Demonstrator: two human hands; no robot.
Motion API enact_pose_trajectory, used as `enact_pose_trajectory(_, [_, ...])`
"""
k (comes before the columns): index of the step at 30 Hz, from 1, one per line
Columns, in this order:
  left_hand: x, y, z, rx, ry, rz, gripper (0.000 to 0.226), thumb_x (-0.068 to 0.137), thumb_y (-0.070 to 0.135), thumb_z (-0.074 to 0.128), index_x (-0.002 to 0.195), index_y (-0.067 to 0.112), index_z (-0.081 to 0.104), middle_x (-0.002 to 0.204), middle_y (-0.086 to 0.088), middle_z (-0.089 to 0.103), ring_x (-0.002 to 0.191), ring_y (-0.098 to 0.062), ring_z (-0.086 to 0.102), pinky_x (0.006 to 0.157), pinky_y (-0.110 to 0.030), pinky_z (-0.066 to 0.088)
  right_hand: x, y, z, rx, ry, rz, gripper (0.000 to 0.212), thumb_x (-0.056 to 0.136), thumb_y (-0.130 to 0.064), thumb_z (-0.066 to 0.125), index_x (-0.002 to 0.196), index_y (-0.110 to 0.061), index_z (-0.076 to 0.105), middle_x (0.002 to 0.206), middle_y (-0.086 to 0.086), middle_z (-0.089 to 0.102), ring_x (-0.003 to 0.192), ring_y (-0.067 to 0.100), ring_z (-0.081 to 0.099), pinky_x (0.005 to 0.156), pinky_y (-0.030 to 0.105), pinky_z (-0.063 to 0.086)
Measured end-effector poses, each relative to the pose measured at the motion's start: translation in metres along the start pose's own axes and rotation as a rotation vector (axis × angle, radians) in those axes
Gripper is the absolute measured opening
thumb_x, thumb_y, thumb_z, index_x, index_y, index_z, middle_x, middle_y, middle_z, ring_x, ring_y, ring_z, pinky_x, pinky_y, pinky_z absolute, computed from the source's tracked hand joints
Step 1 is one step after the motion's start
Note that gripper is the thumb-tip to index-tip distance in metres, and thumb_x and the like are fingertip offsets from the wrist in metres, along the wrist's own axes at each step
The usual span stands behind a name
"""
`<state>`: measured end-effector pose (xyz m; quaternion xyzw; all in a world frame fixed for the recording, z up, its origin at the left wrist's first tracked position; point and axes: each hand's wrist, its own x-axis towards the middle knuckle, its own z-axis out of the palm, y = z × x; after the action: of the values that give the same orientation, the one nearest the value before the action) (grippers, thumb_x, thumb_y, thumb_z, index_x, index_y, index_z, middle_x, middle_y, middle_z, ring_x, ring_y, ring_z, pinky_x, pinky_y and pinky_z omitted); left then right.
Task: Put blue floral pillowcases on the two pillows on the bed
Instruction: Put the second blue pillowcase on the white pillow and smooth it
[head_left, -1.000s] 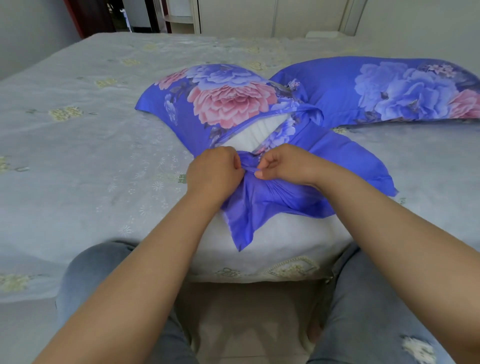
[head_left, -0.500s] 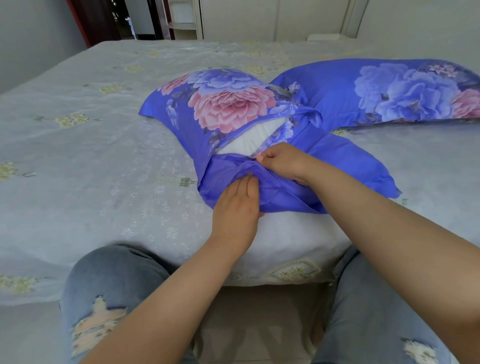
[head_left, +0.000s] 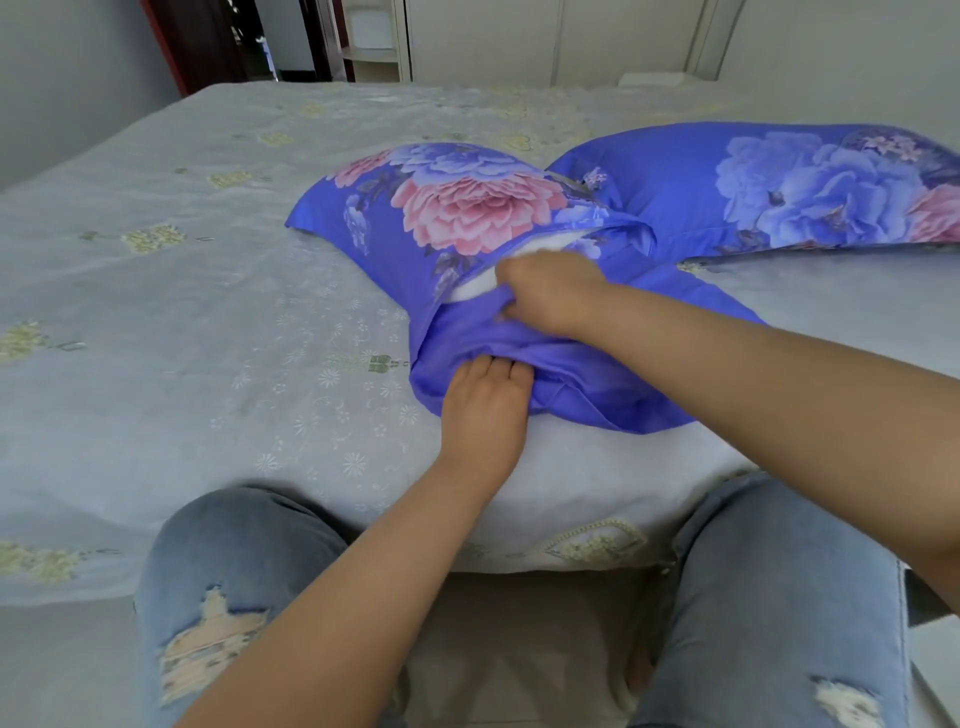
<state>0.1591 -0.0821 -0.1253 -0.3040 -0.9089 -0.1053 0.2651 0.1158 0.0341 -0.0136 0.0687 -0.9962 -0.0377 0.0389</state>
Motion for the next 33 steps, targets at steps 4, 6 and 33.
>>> enact_pose_trajectory(4, [0.025,-0.025,-0.035,0.04,0.103,0.166,0.011,0.067,0.01,0.052,0.072,0.013,0.06,0.065,-0.005,0.057,0.066,-0.027,0.056,0.066,-0.032,0.035,0.023,0.023,-0.033,0.061,0.354,0.202,0.024,0.086,-0.008,0.046,0.107,-0.008,0.057,0.112,0.02,0.062,0.102,0.038,0.058,0.071,0.037,0.04])
enact_pose_trajectory(6, [0.029,-0.047,-0.053,0.048,0.168,0.225,0.015,0.067,0.01,0.047,0.073,0.014,0.06,0.066,-0.004,0.055,0.068,-0.027,0.054,0.066,-0.031,0.029,0.035,0.035,-0.044,0.135,0.406,0.287,0.02,0.086,-0.01,0.047,0.104,-0.008,0.057,0.111,0.019,0.062,0.102,0.038,0.058,0.069,0.036,0.038])
enact_pose_trajectory(33, [-0.026,-0.118,-0.07,-0.314,-0.053,-0.236,0.017,0.089,0.024,0.059,0.079,0.014,0.067,0.081,-0.003,0.065,0.079,-0.025,0.059,0.067,-0.028,0.041,0.028,-0.055,0.027,0.241,0.161,-0.078,0.079,0.081,-0.052,0.065,0.143,-0.02,0.029,0.146,0.004,0.033,0.13,0.026,0.039,0.108,0.04,0.027])
